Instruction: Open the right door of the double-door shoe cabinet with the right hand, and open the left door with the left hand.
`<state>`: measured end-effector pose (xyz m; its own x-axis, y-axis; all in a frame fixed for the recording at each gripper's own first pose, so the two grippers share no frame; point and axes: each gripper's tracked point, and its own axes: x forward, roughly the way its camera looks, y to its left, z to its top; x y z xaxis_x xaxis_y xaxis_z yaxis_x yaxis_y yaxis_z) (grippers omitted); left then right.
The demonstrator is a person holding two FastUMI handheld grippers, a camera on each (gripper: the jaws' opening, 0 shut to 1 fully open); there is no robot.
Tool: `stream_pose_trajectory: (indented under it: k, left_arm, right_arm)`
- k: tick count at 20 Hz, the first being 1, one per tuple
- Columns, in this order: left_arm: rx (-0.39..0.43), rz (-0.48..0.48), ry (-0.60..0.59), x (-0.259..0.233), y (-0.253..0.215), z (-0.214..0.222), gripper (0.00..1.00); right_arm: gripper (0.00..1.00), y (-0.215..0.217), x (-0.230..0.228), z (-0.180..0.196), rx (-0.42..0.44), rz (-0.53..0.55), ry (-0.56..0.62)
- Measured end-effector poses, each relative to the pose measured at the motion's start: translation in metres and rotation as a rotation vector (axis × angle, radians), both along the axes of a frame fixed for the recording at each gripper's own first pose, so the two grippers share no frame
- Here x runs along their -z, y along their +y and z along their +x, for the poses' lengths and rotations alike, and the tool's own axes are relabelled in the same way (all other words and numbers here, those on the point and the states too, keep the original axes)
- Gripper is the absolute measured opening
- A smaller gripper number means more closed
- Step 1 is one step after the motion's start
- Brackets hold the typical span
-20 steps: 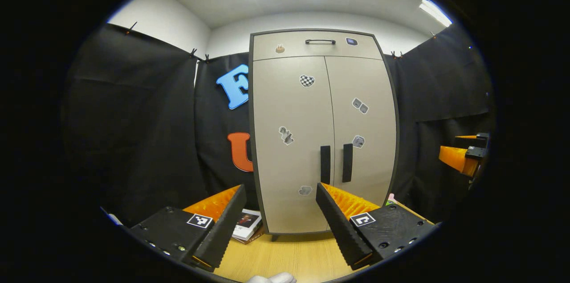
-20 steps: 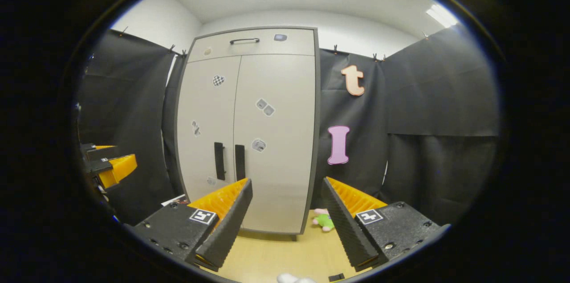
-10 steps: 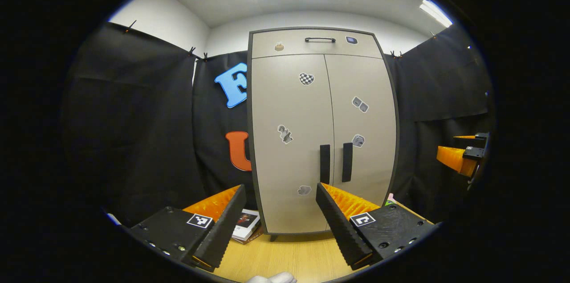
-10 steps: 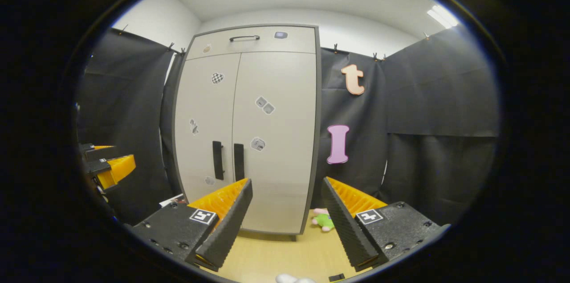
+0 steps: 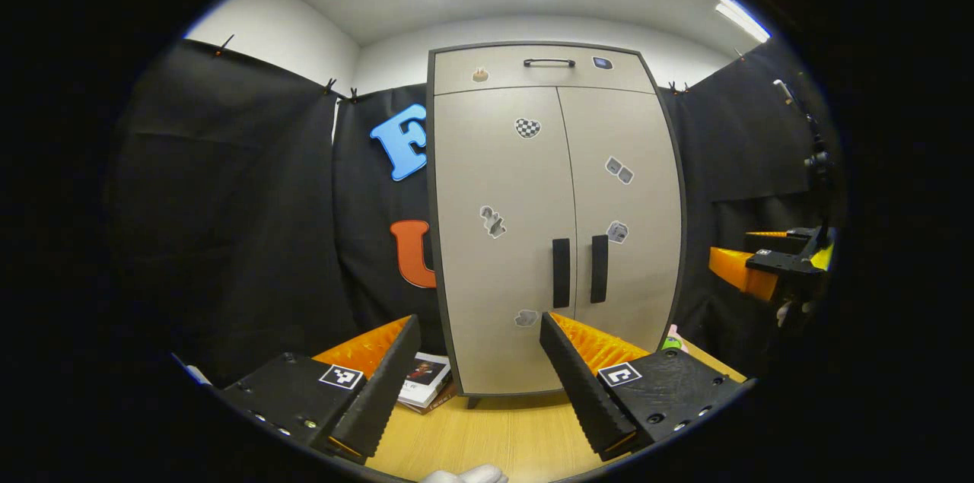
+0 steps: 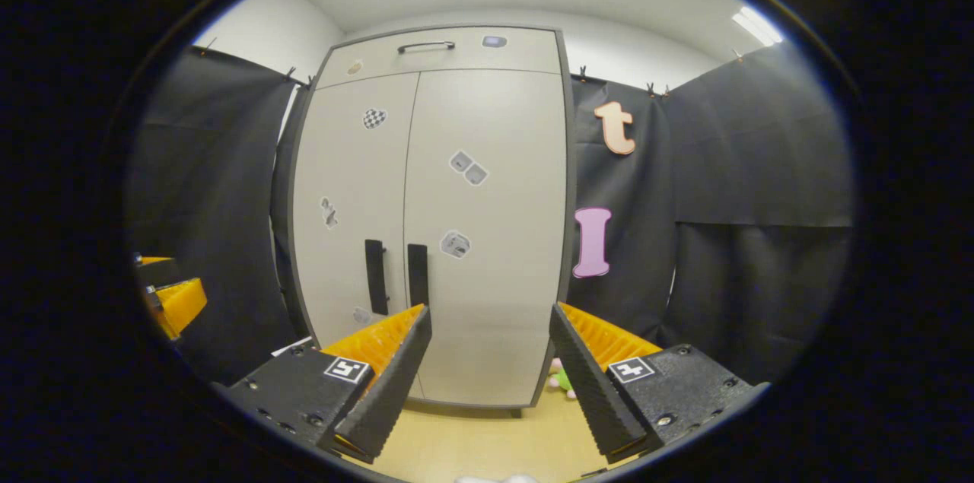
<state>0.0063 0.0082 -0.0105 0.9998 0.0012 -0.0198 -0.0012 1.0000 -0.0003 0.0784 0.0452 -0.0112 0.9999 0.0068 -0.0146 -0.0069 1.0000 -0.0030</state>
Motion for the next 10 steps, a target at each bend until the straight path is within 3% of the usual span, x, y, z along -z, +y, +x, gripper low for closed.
stream_pose_trajectory:
  k: [10]
  left_arm:
    - [-0.057, 0.009, 0.019, 0.01, 0.025, -0.003, 0.96]
  right_arm:
    - [0.97, 0.073, 0.028, 0.111, -0.036, 0.01, 0.057]
